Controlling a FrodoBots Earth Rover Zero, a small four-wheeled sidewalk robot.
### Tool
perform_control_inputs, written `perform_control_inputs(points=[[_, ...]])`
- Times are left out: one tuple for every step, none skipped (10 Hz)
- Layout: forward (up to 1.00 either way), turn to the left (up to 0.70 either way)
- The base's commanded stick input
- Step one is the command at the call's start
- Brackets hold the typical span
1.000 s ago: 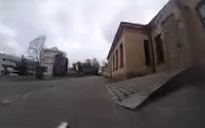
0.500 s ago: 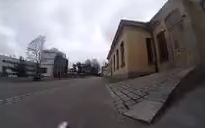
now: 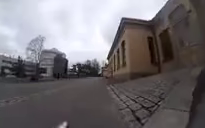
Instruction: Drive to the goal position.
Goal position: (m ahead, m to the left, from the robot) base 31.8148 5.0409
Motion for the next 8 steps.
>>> perform_control_inputs(points=[[1.0,0.0],[1.0,0.0],[1.0,0.0],[1.0,0.0],[1.0,0.0],[1.0,0.0],[1.0,0.0],[1.0,0.0]])
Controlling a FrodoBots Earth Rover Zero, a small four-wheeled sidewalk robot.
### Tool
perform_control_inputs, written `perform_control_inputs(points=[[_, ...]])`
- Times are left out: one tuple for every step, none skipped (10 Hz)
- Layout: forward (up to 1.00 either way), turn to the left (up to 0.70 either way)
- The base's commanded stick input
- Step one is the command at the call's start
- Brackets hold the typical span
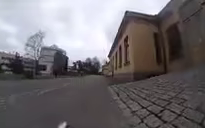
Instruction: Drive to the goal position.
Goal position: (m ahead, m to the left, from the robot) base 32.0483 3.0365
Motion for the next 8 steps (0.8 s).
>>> perform_control_inputs(points=[[1.0,0.0],[1.0,0.0],[1.0,0.0],[1.0,0.0],[1.0,0.0],[1.0,0.0],[1.0,0.0],[1.0,0.0]])
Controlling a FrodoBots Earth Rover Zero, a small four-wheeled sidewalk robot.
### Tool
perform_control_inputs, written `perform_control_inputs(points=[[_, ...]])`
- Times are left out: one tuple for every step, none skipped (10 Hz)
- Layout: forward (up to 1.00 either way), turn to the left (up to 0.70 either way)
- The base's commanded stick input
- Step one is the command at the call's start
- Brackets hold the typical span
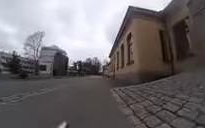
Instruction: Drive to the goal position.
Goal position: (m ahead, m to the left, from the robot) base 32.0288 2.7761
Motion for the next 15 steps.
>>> perform_control_inputs(points=[[1.0,0.0],[1.0,0.0],[1.0,0.0],[1.0,0.0],[1.0,0.0],[1.0,0.0],[1.0,0.0],[1.0,0.0],[1.0,0.0],[1.0,0.0],[1.0,0.0],[1.0,0.28],[1.0,0.4],[1.0,0.4],[1.0,0.4]])
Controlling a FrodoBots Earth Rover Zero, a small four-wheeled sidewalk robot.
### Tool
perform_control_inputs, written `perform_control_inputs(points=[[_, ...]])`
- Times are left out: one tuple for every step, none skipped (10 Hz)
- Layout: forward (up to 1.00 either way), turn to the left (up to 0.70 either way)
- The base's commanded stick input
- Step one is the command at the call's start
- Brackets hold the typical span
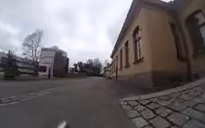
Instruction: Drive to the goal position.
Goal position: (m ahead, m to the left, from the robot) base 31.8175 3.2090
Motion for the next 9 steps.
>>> perform_control_inputs(points=[[1.0,0.06],[1.0,0.0],[1.0,0.0],[1.0,0.0],[1.0,0.0],[1.0,0.0],[1.0,0.0],[1.0,0.0],[1.0,0.0]])
